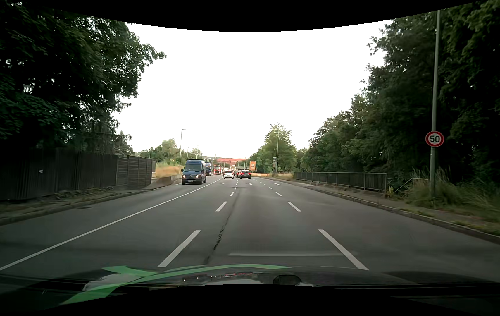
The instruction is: Follow the waypoints while adhering to traffic rules and regulations
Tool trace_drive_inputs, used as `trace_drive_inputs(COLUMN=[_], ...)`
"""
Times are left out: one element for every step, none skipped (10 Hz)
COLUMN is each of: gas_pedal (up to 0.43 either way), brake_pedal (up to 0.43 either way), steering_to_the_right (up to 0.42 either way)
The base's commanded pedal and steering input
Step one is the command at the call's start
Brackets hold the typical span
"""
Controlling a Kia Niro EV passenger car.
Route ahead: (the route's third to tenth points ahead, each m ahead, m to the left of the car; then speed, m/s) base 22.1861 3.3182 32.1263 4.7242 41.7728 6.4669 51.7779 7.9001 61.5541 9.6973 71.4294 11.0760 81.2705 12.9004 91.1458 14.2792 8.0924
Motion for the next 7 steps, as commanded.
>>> trace_drive_inputs(gas_pedal=[0.0, 0.0, 0.0, 0.0, 0.0, 0.0, 0.0], brake_pedal=[0.0, 0.0, 0.0, 0.0, 0.0, 0.0, 0.0], steering_to_the_right=[-0.014, -0.014, -0.014, -0.014, -0.014, -0.014, -0.014])
